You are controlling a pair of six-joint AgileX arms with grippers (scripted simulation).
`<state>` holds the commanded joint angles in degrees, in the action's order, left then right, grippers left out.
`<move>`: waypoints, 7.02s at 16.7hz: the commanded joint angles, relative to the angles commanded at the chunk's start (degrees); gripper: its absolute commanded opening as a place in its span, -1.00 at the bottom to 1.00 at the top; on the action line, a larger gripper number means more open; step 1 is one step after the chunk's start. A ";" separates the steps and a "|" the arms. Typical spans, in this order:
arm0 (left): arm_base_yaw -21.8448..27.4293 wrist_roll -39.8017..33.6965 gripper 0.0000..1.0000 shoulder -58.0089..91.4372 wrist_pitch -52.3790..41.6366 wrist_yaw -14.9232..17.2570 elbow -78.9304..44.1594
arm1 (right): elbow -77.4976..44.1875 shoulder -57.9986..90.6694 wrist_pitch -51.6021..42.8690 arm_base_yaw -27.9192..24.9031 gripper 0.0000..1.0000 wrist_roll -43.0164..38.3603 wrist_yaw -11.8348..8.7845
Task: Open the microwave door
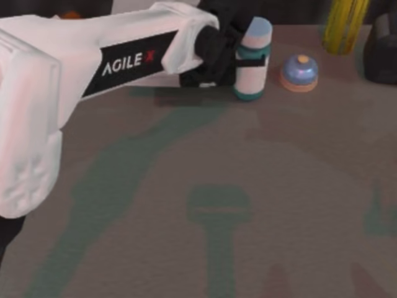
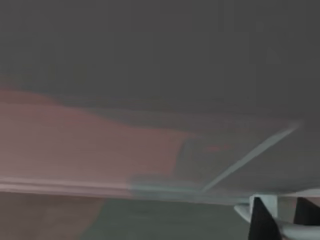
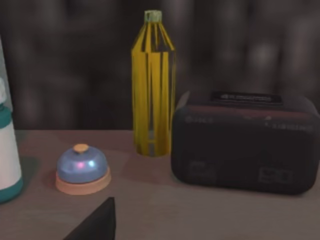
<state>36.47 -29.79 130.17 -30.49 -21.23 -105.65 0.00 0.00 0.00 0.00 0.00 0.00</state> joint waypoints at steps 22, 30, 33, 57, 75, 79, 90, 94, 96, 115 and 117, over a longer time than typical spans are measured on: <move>-0.08 -0.66 -1.00 -1.53 1.49 -0.79 2.63 | 0.00 0.00 0.00 0.00 1.00 0.00 0.00; 0.28 -0.82 -1.00 -1.19 1.63 -0.30 2.78 | 0.00 0.00 0.00 0.00 1.00 0.00 0.00; 0.00 0.63 -1.00 -2.67 2.94 0.35 4.88 | 0.00 0.00 0.00 0.00 1.00 0.00 0.00; -0.38 2.52 -1.00 -4.46 4.71 1.31 7.64 | 0.00 0.00 0.00 0.00 1.00 0.00 0.00; -0.80 5.84 -1.00 -7.31 7.69 3.63 12.42 | 0.00 0.00 0.00 0.00 1.00 0.00 0.00; -0.80 5.84 -1.00 -7.31 7.69 3.63 12.42 | 0.00 0.00 0.00 0.00 1.00 0.00 0.00; -0.80 5.84 -1.00 -7.31 7.69 3.63 12.42 | 0.00 0.00 0.00 0.00 1.00 0.00 0.00; -0.80 5.84 -1.00 -7.31 7.69 3.63 12.42 | 0.00 0.00 0.00 0.00 1.00 0.00 0.00; -0.35 5.72 -1.00 -7.24 7.78 4.08 12.39 | 0.00 0.00 0.00 0.00 1.00 0.00 0.00; -1.30 8.99 -1.00 -9.86 10.18 5.96 16.57 | 0.00 0.00 0.00 0.00 1.00 0.00 0.00; -1.30 8.99 -1.00 -9.86 10.18 5.96 16.57 | 0.00 0.00 0.00 0.00 1.00 0.00 0.00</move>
<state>35.17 -20.80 120.31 -20.31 -15.27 -89.07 0.00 0.00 0.00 0.00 0.00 0.00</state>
